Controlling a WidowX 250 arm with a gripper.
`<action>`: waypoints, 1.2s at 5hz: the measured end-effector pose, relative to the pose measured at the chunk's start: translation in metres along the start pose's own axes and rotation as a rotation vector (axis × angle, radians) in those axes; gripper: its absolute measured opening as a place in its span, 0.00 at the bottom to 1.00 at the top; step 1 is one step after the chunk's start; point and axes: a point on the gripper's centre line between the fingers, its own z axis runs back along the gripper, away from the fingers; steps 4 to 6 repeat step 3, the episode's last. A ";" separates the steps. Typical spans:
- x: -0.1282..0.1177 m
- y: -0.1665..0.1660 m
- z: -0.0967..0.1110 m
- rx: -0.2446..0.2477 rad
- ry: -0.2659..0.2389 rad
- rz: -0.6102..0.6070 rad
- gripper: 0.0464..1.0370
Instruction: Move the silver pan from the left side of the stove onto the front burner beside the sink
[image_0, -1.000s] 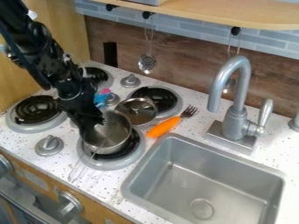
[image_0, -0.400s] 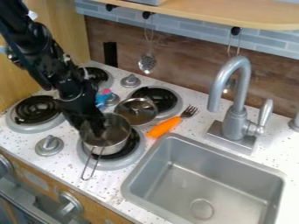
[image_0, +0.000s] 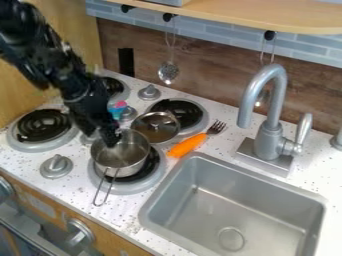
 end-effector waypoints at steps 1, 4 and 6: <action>-0.010 0.010 0.029 -0.002 -0.065 0.004 0.97; -0.026 0.025 0.056 0.020 -0.106 -0.015 0.97; -0.026 0.025 0.056 0.020 -0.106 -0.015 0.97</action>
